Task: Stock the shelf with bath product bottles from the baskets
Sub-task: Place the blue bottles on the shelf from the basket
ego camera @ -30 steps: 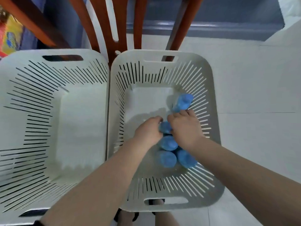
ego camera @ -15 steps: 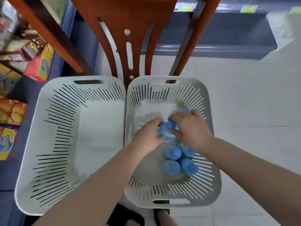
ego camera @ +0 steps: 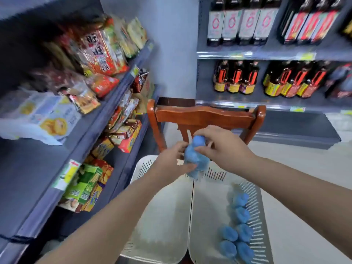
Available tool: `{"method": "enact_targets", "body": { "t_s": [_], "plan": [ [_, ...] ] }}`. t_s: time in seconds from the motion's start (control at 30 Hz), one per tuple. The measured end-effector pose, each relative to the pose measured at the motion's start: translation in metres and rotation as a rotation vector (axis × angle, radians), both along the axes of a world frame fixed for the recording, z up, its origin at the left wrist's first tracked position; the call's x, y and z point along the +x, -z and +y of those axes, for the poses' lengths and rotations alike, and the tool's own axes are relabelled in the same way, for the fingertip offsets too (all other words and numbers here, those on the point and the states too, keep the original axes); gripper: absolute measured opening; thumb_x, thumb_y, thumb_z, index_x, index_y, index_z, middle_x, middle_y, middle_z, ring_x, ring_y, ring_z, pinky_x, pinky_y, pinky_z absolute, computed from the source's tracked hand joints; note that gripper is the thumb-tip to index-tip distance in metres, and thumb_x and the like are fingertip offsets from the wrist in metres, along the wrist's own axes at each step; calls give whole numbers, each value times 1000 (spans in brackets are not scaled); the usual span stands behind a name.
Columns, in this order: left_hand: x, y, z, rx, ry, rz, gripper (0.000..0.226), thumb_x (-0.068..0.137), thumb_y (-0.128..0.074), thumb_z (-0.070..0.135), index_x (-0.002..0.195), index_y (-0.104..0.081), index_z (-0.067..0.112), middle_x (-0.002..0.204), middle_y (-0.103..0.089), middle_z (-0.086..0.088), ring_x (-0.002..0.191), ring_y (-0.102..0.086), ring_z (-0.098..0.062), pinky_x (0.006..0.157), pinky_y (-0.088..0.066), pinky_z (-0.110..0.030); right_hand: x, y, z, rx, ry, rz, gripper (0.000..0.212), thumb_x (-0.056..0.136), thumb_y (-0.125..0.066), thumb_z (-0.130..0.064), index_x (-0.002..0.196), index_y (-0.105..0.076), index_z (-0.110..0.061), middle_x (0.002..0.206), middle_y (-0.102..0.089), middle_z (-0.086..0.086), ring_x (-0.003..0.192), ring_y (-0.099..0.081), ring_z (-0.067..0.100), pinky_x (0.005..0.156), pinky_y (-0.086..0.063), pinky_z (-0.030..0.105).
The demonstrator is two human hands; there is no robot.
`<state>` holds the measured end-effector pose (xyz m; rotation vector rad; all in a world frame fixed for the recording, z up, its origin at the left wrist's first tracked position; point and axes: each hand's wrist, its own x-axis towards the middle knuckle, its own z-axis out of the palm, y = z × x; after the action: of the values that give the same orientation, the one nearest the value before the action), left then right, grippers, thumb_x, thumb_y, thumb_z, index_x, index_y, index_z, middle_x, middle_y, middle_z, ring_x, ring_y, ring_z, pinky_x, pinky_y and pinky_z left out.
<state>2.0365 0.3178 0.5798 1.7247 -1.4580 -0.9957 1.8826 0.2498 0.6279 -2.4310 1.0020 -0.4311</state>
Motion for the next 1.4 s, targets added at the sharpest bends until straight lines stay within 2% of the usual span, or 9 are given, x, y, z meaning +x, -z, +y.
{"method": "enact_targets", "body": {
  "t_s": [0.13, 0.27, 0.4, 0.53, 0.67, 0.83, 1.03, 1.2, 1.4],
  "plan": [
    [41, -82, 31, -83, -53, -71, 35, 77, -75, 11, 97, -53, 29, 92, -64, 5, 77, -61, -4, 73, -50, -22, 44, -79, 15, 0, -116, -119, 26, 84, -66, -21, 109, -64, -13, 103, -63, 4, 94, -58, 20, 86, -44, 39],
    [82, -161, 73, -151, -113, -142, 32, 78, -74, 13, 95, -56, 33, 98, -69, -6, 83, -65, -21, 77, -51, -31, 89, -148, 42, 57, -220, -250, 22, 84, -66, -14, 105, -65, -11, 103, -65, 4, 94, -63, 20, 88, -47, 39],
    [120, -231, 124, -190, -180, -256, 24, 80, -74, 16, 99, -59, 20, 82, -66, 3, 61, -59, 3, 58, -47, -13, 137, -209, 75, 71, -341, -364, 18, 83, -66, -10, 101, -66, -13, 92, -67, 0, 86, -63, 15, 82, -46, 25],
    [155, -292, 185, -223, -305, -389, 33, 78, -75, 29, 105, -62, 16, 92, -69, 0, 78, -65, -14, 74, -55, -34, 188, -265, 114, 81, -504, -445, 19, 83, -66, -9, 89, -63, -27, 93, -69, 0, 87, -65, 14, 81, -49, 29],
    [182, -339, 246, -259, -444, -569, 31, 80, -71, 32, 106, -63, 16, 96, -69, 0, 83, -64, -14, 79, -51, -31, 235, -310, 159, 89, -657, -515, 15, 84, -66, -8, 94, -64, -18, 90, -66, -4, 88, -63, 12, 84, -49, 26],
    [205, -375, 322, -284, -583, -654, 27, 82, -70, 29, 107, -61, 23, 94, -68, 2, 82, -66, -15, 79, -53, -32, 285, -351, 216, 65, -824, -536, 13, 84, -65, -7, 93, -64, -17, 97, -67, 4, 92, -62, 17, 92, -48, 40],
    [222, -400, 391, -306, -747, -763, 24, 81, -71, 27, 101, -58, 32, 83, -64, 14, 78, -63, -7, 75, -51, -21, 334, -378, 271, 85, -976, -540, 10, 84, -67, -13, 90, -65, -20, 97, -70, 2, 94, -64, 15, 93, -46, 33],
    [236, -418, 419, -249, -894, -845, 25, 80, -70, 30, 103, -59, 32, 90, -64, 16, 80, -62, -2, 69, -48, -17, 369, -393, 300, 68, -1078, -484, 9, 84, -67, -17, 93, -67, -16, 84, -65, -11, 79, -59, 1, 80, -44, 17],
    [257, -427, 425, -206, -1072, -890, 34, 79, -72, 33, 110, -63, 24, 97, -65, 11, 85, -62, -7, 81, -50, -26, 417, -412, 315, -87, -1059, -437, 29, 80, -71, -32, 92, -69, -6, 82, -68, 3, 69, -58, 9, 66, -45, 21]
  ]
}}
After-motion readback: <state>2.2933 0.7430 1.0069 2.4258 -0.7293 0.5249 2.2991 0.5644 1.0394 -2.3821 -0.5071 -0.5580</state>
